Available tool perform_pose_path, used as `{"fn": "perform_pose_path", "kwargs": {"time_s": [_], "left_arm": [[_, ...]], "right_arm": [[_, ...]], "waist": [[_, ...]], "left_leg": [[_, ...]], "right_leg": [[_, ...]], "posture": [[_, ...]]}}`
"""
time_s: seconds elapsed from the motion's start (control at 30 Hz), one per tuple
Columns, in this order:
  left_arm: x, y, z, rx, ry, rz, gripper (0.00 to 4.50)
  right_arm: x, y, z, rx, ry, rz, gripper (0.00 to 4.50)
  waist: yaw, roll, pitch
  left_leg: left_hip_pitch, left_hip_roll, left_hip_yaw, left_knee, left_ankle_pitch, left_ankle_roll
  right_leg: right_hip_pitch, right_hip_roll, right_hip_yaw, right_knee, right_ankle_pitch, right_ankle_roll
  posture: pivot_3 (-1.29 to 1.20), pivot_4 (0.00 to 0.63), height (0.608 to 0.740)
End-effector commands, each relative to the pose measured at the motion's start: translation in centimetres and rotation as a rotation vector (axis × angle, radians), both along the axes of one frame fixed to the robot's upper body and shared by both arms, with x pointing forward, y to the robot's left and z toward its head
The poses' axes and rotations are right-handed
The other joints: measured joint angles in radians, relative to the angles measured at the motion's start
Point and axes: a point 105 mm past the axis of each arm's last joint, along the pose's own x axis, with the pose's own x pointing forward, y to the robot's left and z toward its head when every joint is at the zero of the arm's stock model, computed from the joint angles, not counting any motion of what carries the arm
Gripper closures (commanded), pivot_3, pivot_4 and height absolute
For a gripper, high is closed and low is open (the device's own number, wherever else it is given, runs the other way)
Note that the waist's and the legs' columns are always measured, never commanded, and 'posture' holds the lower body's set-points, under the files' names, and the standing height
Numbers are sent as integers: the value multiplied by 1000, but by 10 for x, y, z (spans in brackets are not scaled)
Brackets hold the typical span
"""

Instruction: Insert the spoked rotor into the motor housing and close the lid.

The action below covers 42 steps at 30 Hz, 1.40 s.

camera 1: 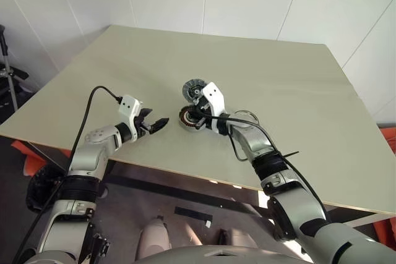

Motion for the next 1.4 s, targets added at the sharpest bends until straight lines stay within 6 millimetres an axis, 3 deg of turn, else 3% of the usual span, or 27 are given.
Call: {"fn": "perform_pose_path", "kwargs": {"time_s": [0.03, 0.27, 1.0, 1.4], "left_arm": [[2, -1, 11, 4, -47, -4, 25], [3, -1, 11, 5, -50, -2, 25], [2, 4, 14, 12, -55, 7, 25], [2, 3, 13, 12, -54, 8, 25]], "right_arm": [[-12, 15, 21, 58, -43, 63, 4486], [-15, 12, 0, 27, 9, 40, 4486], [-8, 6, -11, 5, 29, 2, 4486], [1, 2, -5, 6, 5, -15, 4486]], "waist": [[0, 0, 0], [1, 0, 0], [0, 0, 0], [0, 0, 0]], "left_leg": [[0, 0, 0, 0, 0, 0], [0, 0, 0, 0, 0, 0], [0, 0, 0, 0, 0, -1], [0, 0, 0, 0, 0, -1]], "right_leg": [[0, 0, 0, 0, 0, 0], [0, 0, 0, 0, 0, 0], [0, 0, 0, 1, 0, 0], [0, 0, 0, 1, 0, 0]], "posture": [[0, 0, 740], [0, 0, 740], [0, 0, 740], [0, 0, 740]]}}
